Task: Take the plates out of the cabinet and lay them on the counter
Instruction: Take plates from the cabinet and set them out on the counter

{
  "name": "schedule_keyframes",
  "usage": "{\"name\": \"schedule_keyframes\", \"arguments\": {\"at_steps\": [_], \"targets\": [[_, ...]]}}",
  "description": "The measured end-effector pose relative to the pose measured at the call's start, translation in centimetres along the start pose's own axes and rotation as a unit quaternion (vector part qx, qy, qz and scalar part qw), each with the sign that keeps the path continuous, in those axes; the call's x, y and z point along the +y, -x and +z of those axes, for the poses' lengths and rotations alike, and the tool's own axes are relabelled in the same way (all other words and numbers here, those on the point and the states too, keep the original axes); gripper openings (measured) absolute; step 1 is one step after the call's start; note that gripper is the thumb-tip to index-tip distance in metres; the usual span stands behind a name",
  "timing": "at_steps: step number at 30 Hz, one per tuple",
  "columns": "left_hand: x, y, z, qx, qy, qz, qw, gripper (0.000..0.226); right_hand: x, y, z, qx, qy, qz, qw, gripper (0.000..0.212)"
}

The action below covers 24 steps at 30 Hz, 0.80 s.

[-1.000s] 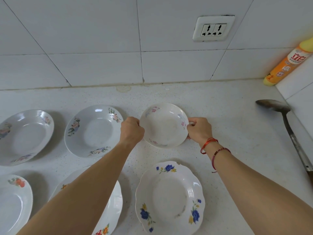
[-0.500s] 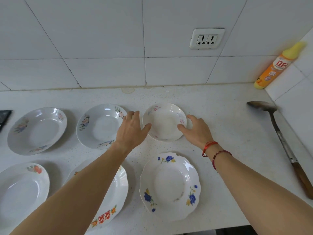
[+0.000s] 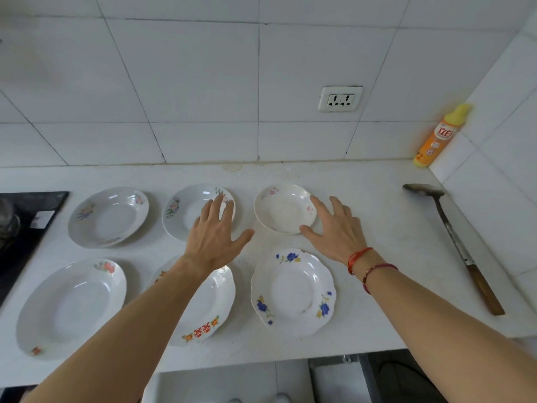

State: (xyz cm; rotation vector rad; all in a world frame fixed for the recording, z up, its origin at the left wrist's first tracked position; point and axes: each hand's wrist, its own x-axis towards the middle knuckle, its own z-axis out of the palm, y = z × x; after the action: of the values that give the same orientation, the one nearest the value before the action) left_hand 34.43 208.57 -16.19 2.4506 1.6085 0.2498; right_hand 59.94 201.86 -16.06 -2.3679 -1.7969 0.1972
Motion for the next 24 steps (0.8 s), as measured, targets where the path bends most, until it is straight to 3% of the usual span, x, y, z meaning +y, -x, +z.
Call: {"name": "schedule_keyframes", "arguments": {"at_steps": [24], "targets": [[-4.0, 13.3, -1.8, 0.024, -0.025, -0.042, 0.999, 0.084, -4.9, 8.5, 1.5, -0.003, 0.018, -0.072, 0.997, 0.073]]}}
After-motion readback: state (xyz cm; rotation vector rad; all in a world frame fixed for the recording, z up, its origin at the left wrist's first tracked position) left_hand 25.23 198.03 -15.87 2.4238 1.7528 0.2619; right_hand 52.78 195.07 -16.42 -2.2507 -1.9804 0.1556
